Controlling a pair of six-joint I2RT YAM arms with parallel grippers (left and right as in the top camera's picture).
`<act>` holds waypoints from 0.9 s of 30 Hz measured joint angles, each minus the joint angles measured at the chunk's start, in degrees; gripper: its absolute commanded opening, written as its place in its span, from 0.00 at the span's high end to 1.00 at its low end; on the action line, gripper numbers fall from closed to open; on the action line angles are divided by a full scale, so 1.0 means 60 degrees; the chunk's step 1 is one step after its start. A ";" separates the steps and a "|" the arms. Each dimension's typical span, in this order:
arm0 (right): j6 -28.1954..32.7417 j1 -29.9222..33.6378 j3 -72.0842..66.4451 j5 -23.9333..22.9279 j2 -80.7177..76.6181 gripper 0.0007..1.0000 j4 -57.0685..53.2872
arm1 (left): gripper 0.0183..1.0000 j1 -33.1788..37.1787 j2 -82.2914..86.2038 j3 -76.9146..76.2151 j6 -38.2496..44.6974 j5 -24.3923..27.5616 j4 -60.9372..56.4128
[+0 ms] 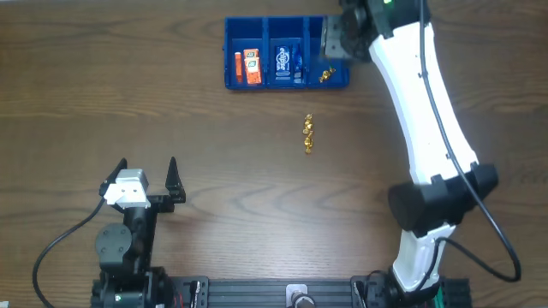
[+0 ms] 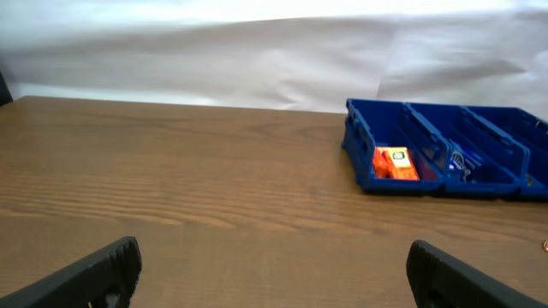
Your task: Sort Candies Into Trays
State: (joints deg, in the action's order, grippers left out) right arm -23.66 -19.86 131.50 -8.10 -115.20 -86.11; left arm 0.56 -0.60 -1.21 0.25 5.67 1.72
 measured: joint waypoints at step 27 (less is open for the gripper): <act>-0.1195 -0.1384 -0.7053 0.1472 -0.0426 0.32 0.3756 | 0.00 0.0000 0.0000 0.0000 0.0004 0.0000 0.0004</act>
State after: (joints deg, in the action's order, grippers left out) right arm -30.83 -28.16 89.19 0.73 -117.75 -63.57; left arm 0.56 -0.60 -1.21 0.27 5.67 1.74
